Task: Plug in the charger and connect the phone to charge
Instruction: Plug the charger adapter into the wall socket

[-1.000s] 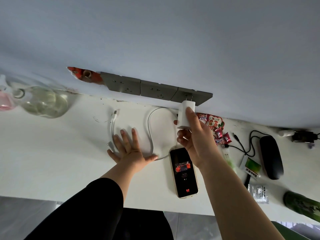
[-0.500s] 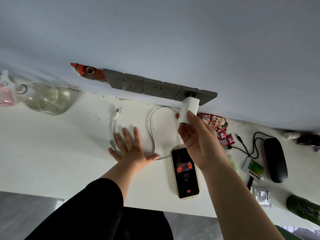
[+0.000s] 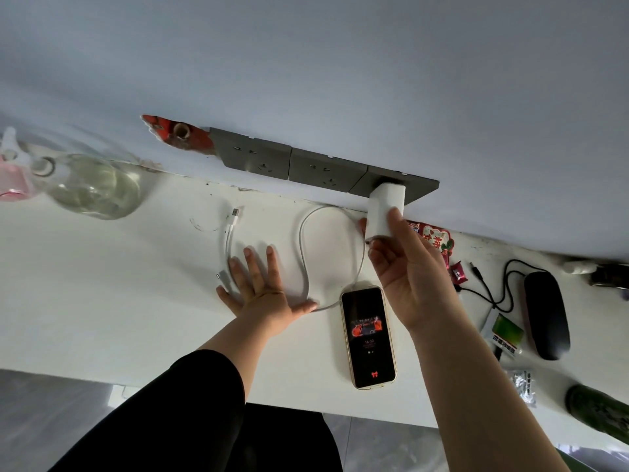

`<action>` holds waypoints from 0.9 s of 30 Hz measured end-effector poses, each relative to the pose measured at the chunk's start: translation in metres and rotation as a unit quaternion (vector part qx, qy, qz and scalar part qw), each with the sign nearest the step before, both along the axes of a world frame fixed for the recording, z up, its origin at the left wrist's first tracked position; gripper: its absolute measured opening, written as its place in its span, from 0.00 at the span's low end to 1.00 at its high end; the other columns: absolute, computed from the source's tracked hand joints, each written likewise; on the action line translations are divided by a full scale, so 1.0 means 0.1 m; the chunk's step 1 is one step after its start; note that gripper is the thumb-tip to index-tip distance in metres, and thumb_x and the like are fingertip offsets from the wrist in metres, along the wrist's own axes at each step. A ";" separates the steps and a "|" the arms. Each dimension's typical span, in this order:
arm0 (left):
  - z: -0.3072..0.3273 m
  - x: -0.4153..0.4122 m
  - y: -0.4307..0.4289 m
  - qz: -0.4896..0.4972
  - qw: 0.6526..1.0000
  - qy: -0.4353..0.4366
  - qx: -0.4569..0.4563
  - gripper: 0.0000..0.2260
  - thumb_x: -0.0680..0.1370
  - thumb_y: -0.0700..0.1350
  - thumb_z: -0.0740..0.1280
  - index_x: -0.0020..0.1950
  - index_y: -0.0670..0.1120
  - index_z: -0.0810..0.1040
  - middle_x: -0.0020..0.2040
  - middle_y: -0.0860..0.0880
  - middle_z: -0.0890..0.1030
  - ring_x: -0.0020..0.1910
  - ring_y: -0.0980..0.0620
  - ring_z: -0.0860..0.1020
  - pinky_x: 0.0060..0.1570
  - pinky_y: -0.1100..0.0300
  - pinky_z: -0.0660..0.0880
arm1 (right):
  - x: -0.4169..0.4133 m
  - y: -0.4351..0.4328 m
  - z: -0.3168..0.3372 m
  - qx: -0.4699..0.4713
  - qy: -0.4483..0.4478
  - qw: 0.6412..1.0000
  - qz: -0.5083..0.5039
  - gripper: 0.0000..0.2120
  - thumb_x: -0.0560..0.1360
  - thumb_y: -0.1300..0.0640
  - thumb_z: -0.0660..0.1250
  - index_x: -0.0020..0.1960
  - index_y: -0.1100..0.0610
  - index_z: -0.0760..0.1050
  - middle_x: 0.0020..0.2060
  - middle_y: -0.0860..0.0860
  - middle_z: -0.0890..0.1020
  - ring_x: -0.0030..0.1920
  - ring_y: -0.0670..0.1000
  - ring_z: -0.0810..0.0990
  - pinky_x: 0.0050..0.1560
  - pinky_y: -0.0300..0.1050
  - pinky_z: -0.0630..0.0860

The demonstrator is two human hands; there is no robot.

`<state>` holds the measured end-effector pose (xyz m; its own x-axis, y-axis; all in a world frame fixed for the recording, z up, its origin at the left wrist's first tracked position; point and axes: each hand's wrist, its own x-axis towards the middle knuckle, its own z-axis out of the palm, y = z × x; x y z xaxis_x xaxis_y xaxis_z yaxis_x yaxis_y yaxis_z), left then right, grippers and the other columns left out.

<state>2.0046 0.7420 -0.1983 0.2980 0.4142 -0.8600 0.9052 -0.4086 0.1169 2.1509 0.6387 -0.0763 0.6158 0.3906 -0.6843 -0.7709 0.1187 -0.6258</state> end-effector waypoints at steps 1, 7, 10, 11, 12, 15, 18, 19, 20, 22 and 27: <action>0.00 0.00 0.00 -0.001 1.000 0.000 0.001 0.58 0.55 0.80 0.58 0.56 0.61 0.11 0.52 0.54 0.08 0.54 0.46 0.11 0.66 0.32 0.31 | 0.00 0.02 -0.01 0.001 0.003 1.000 -0.003 0.08 0.66 0.53 0.74 0.39 0.58 0.83 0.42 0.59 0.81 0.32 0.47 0.80 0.33 0.36 0.79; -0.04 -0.01 0.00 0.000 1.000 -0.005 0.009 0.58 0.55 0.80 0.58 0.57 0.61 0.12 0.53 0.53 0.08 0.54 0.46 0.11 0.65 0.32 0.31 | 0.06 0.07 0.00 -0.010 0.013 1.000 -0.007 0.09 0.70 0.55 0.73 0.45 0.61 0.80 0.50 0.64 0.77 0.31 0.48 0.79 0.31 0.36 0.78; -0.04 0.00 -0.01 -0.004 1.000 -0.008 0.007 0.58 0.55 0.80 0.58 0.57 0.61 0.12 0.53 0.53 0.08 0.55 0.46 0.11 0.65 0.32 0.31 | 0.09 0.06 0.00 -0.018 0.021 1.000 -0.006 0.08 0.72 0.56 0.72 0.46 0.61 0.79 0.50 0.64 0.77 0.29 0.48 0.79 0.31 0.36 0.78; -0.04 0.00 -0.01 -0.004 1.000 -0.006 0.009 0.58 0.55 0.80 0.58 0.56 0.61 0.12 0.52 0.53 0.08 0.55 0.46 0.11 0.65 0.32 0.31 | 0.10 0.06 0.00 -0.021 0.025 0.999 -0.003 0.09 0.72 0.56 0.72 0.47 0.62 0.79 0.50 0.64 0.77 0.29 0.48 0.79 0.31 0.36 0.78; -0.03 0.01 -0.01 -0.004 1.000 -0.003 0.011 0.58 0.56 0.79 0.58 0.56 0.61 0.11 0.52 0.53 0.08 0.55 0.46 0.12 0.65 0.32 0.31 | 0.11 0.07 0.01 -0.023 0.028 0.999 0.001 0.11 0.71 0.56 0.72 0.48 0.62 0.78 0.50 0.64 0.77 0.30 0.48 0.79 0.31 0.36 0.78; -0.02 0.01 -0.01 -0.005 1.000 0.000 0.012 0.58 0.56 0.79 0.59 0.55 0.60 0.11 0.52 0.52 0.08 0.54 0.45 0.11 0.65 0.32 0.31 | 0.12 0.06 0.01 -0.030 0.030 0.999 0.003 0.16 0.67 0.55 0.75 0.49 0.62 0.78 0.51 0.64 0.77 0.30 0.49 0.79 0.32 0.37 0.79; -0.03 0.00 -0.01 -0.004 1.000 -0.004 0.015 0.59 0.56 0.79 0.59 0.55 0.60 0.11 0.51 0.52 0.08 0.53 0.46 0.11 0.65 0.32 0.31 | 0.11 0.05 0.00 -0.025 0.033 0.999 0.003 0.19 0.63 0.53 0.77 0.49 0.62 0.78 0.51 0.64 0.78 0.30 0.49 0.80 0.32 0.38 0.79; -0.04 0.00 0.00 -0.004 1.000 -0.009 0.016 0.59 0.55 0.79 0.59 0.55 0.60 0.11 0.51 0.53 0.08 0.53 0.46 0.11 0.65 0.32 0.31 | 0.11 0.05 0.00 -0.019 0.035 0.999 0.006 0.19 0.63 0.53 0.77 0.49 0.62 0.78 0.52 0.64 0.78 0.31 0.49 0.80 0.32 0.38 0.79; -0.03 0.00 0.01 -0.004 1.000 -0.014 0.013 0.59 0.55 0.80 0.59 0.55 0.60 0.11 0.51 0.53 0.08 0.53 0.46 0.11 0.65 0.32 0.31 | 0.11 0.04 -0.01 -0.015 0.036 0.999 0.010 0.20 0.63 0.52 0.77 0.50 0.61 0.78 0.52 0.63 0.78 0.31 0.48 0.80 0.32 0.38 0.79; 0.01 -0.04 0.01 -0.004 1.000 -0.030 -0.003 0.60 0.53 0.80 0.59 0.57 0.60 0.12 0.53 0.53 0.09 0.56 0.45 0.12 0.65 0.32 0.31 | 0.08 0.02 -0.01 -0.023 0.035 0.999 0.020 0.21 0.63 0.47 0.76 0.49 0.59 0.78 0.48 0.59 0.80 0.32 0.48 0.80 0.31 0.38 0.77; 0.10 -0.15 0.09 -0.028 0.994 -0.094 -0.055 0.55 0.61 0.77 0.59 0.69 0.60 0.23 0.68 0.51 0.19 0.70 0.43 0.22 0.68 0.34 0.35 | -0.30 -0.11 -0.23 -0.102 0.069 0.991 0.051 0.31 0.72 0.32 0.60 0.62 0.55 0.73 0.55 0.53 0.82 0.36 0.49 0.79 0.35 0.42 0.74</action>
